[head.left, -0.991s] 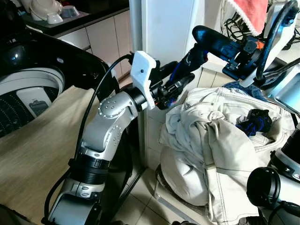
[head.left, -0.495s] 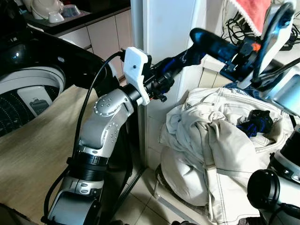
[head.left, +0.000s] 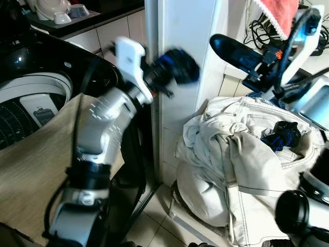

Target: Clothes washing

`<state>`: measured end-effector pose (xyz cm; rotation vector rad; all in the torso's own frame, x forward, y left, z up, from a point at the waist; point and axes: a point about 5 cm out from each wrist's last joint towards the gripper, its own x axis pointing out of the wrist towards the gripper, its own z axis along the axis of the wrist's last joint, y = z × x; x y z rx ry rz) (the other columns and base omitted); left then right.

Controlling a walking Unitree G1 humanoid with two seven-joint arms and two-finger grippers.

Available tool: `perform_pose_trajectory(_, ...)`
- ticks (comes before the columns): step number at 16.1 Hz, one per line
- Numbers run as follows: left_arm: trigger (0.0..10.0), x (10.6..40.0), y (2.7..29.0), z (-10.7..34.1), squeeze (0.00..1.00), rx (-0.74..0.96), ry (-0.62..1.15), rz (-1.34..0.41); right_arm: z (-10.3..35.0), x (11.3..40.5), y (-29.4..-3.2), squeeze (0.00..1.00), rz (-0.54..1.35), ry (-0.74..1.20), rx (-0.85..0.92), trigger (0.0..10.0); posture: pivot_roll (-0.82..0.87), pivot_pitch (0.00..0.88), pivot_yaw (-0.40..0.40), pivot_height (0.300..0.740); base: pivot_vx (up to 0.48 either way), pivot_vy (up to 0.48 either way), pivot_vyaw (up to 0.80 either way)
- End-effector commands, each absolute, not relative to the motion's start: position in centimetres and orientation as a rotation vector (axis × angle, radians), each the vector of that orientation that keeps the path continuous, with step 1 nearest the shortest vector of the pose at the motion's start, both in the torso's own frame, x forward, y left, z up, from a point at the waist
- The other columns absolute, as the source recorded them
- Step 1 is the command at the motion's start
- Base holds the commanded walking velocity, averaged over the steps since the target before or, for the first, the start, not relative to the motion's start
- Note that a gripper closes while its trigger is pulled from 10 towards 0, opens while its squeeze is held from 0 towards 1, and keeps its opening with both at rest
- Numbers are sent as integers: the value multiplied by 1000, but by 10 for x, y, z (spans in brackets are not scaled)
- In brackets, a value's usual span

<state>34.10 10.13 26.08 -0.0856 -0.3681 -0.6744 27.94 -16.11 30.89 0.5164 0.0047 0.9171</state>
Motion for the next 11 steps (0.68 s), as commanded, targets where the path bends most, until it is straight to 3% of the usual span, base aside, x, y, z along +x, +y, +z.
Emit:
perform_pose_trajectory(1, 0, 348, 118, 271, 0, -55, -401, -591, 309, 276, -169, 1000, 844, -14, 462, 10000, -74, 0, 21, 740, 0, 0, 0)
perform_pose_trajectory(2, 0, 353, 130, 282, 0, 14, -433, -517, 305, 274, -170, 0, 819, 8, 391, 10000, -75, 0, 27, 740, 0, 0, 0)
perform_pose_trajectory(5, 0, 373, 194, 322, 0, 320, -436, -52, 284, 253, -143, 0, 905, 70, 135, 10000, -70, 0, 34, 740, 0, 0, 0)
perform_pose_trajectory(8, 0, 386, 237, 301, 0, 509, -177, 117, 278, 248, -125, 0, 939, 78, 138, 10000, -65, 0, 41, 740, 0, 0, 0)
perform_pose_trajectory(9, 10000, 388, 261, 284, 0, 590, -30, 184, 272, 248, -120, 0, 940, 89, 114, 10000, -65, 0, 41, 740, 0, 0, 0)
perform_pose_trajectory(11, 10000, 385, 291, 266, 0, 683, 130, 276, 256, 244, -118, 0, 937, 144, 22, 10000, -70, 0, 48, 740, 0, 0, 0)
